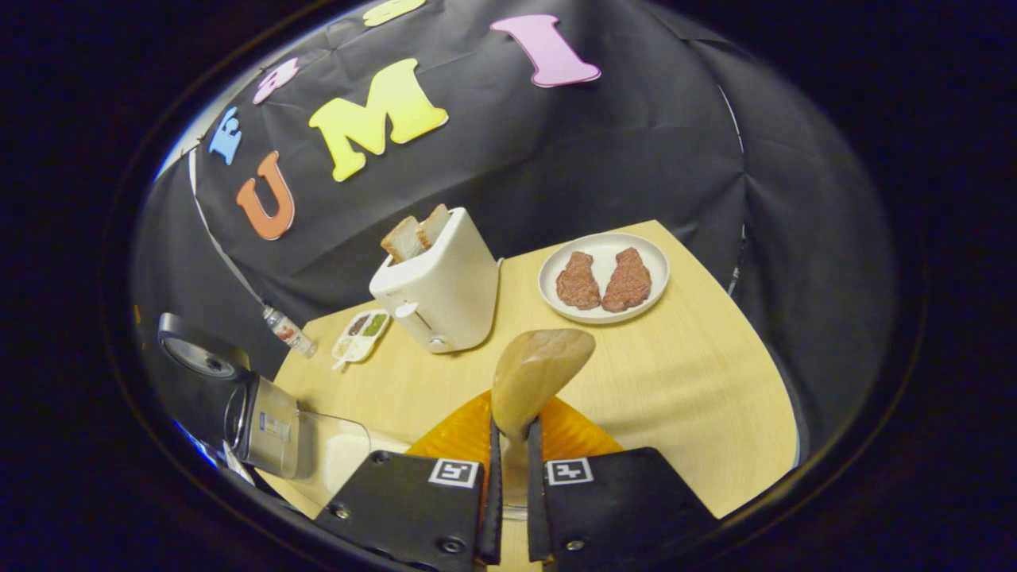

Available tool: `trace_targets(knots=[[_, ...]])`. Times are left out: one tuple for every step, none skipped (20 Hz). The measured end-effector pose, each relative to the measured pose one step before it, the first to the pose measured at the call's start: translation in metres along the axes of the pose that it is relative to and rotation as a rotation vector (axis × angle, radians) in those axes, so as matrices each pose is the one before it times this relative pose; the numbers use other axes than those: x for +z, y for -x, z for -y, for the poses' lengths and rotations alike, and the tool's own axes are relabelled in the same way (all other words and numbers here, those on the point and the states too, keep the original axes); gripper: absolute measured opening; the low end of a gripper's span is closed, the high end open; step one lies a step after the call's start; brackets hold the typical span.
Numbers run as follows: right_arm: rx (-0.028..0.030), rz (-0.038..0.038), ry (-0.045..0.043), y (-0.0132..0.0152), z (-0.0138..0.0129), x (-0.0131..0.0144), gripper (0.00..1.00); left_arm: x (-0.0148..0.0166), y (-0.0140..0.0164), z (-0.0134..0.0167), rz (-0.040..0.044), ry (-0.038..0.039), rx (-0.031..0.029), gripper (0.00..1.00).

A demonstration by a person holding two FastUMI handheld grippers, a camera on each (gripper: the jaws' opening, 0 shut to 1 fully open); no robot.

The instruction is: Close the left gripper, press the button to open the rice cooker; take a wooden spoon from the chopstick holder with the right hand, scoop a spoonful of rice and pour it into the rice cooker, then put the wooden spoon back into the chopstick holder.

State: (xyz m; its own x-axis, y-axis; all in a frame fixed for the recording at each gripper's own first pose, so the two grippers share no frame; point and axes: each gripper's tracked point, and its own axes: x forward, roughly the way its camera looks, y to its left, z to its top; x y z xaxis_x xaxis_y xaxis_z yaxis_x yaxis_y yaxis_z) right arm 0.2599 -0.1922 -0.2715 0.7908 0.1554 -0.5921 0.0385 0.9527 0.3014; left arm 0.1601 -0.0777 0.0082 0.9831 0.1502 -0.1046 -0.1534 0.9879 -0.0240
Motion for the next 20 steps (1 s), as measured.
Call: trace_targets(knots=[[-0.00790,0.02438,0.00839,0.00829,-0.00629,0.00570,0.14,0.00072,0.00250,-0.00460,0.00509,-0.00219,-0.00877,0.96],[-0.01138,0.02623,0.01862,0.00917,-0.00579,0.00753,0.15,0.00110,0.00333,-0.00511,0.00756,-0.00073,-0.00950,0.96],[-0.01313,0.02947,0.02556,0.00993,-0.00616,0.00831,0.13,0.00225,0.00245,-0.00571,0.00995,-0.00159,-0.00974,0.96],[-0.01763,0.03102,0.02647,0.00981,-0.00559,0.01092,0.12,0.00116,0.00246,-0.00620,0.01109,-0.00346,-0.00755,0.96],[-0.02125,0.02974,0.02614,0.01031,-0.00588,0.00963,0.11,0.00178,0.00263,-0.00750,0.00936,-0.00361,-0.00850,0.96],[-0.01976,0.03053,0.03263,0.01061,-0.00671,0.01052,0.10,-0.00007,0.00379,-0.00694,0.00948,-0.00368,-0.00761,0.96],[-0.01218,0.03087,0.03167,0.01107,-0.00999,0.00950,0.10,0.00028,0.00456,-0.00869,0.00751,-0.00269,-0.00752,0.96],[-0.00560,0.02476,0.02408,0.00965,-0.01269,0.00792,0.11,0.00063,0.00142,-0.00965,0.00743,-0.00202,-0.00520,0.96],[0.00025,0.02139,0.01691,0.00696,-0.01503,0.00513,0.11,-0.00070,0.00209,-0.00925,0.00333,-0.00330,-0.00486,0.96],[0.00613,0.01916,0.01006,0.00535,-0.01640,0.00470,0.10,-0.00207,0.00225,-0.00849,0.00313,-0.00400,-0.00207,0.96],[0.00610,0.01462,0.00993,0.00404,-0.01699,0.00261,0.10,-0.00129,0.00196,-0.00954,0.00243,-0.00755,-0.00307,1.00],[0.00774,0.01059,0.01969,0.00196,-0.01543,-0.00153,0.10,-0.00147,0.00170,-0.01028,-0.00212,-0.00911,0.00180,0.96],[0.00805,0.01134,0.01865,0.00211,-0.01717,-0.00111,0.10,-0.00285,0.00238,-0.01094,-0.00541,-0.00596,0.00182,0.96],[0.01533,0.01153,0.01110,0.00093,-0.01794,-0.00237,0.10,-0.00185,0.00304,-0.00893,-0.00400,0.00133,0.00172,0.96],[0.01895,-0.00133,0.00777,-0.00007,-0.01782,-0.00722,0.10,-0.00186,0.00336,-0.00794,-0.00408,0.01102,-0.00188,1.00],[0.01559,-0.01328,0.00991,-0.00192,-0.01676,-0.00992,0.10,-0.00306,0.00235,-0.00460,-0.00723,0.00886,-0.00807,1.00],[0.00170,-0.01511,0.01980,-0.00306,-0.01103,-0.01176,0.10,-0.00481,0.00270,-0.00531,-0.01150,0.00010,-0.00270,1.00],[-0.00641,-0.01104,0.02273,-0.00513,-0.00875,-0.01279,0.10,-0.00482,0.00154,-0.00589,-0.01063,-0.00781,-0.00143,0.96],[-0.00577,-0.00807,0.03255,-0.00613,-0.00751,-0.01288,0.10,-0.00428,0.00171,-0.00500,-0.00813,-0.01177,-0.00257,0.96],[-0.01074,-0.01170,0.03776,-0.00902,-0.00534,-0.01403,0.10,-0.00352,0.00207,-0.00455,-0.00598,-0.00848,-0.00500,0.96]])
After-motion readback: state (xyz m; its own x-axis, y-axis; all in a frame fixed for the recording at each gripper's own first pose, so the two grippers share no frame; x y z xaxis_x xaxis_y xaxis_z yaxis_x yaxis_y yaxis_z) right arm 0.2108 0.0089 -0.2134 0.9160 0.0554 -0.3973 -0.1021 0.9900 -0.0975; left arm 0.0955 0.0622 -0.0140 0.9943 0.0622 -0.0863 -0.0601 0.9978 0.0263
